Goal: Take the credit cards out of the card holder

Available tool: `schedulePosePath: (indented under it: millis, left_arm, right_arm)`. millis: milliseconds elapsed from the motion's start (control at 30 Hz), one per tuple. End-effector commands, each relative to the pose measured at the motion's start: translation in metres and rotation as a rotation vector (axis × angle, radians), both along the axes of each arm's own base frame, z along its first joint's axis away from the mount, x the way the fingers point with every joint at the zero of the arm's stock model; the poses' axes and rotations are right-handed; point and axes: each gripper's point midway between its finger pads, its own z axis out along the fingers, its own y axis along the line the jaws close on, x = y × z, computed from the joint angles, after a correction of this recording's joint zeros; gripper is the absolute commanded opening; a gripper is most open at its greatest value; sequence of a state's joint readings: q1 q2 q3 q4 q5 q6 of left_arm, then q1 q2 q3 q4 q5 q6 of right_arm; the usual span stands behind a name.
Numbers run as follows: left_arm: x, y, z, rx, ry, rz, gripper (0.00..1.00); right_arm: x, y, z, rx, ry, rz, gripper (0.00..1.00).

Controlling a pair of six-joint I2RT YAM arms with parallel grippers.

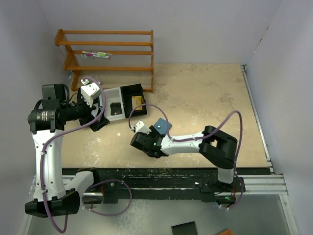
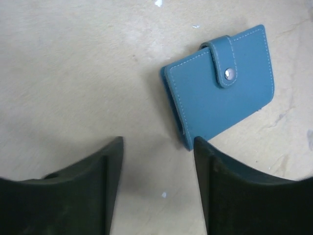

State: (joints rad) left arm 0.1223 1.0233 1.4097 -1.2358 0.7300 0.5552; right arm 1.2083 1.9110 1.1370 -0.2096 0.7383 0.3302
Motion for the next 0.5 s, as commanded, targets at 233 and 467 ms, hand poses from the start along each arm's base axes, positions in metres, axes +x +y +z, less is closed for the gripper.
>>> schedulePosePath:
  millis: [233,467]
  left_arm:
    - [0.006,-0.004,0.01,-0.035,-0.031,-0.008,0.99]
    - [0.008,-0.005,0.008,-0.039,-0.026,-0.007,0.99]
  right_arm:
    - [-0.004,-0.015,0.104,0.537,0.245,-0.151,0.77]
    - [0.033,-0.057,0.089,0.625,0.332,-0.345,0.8]
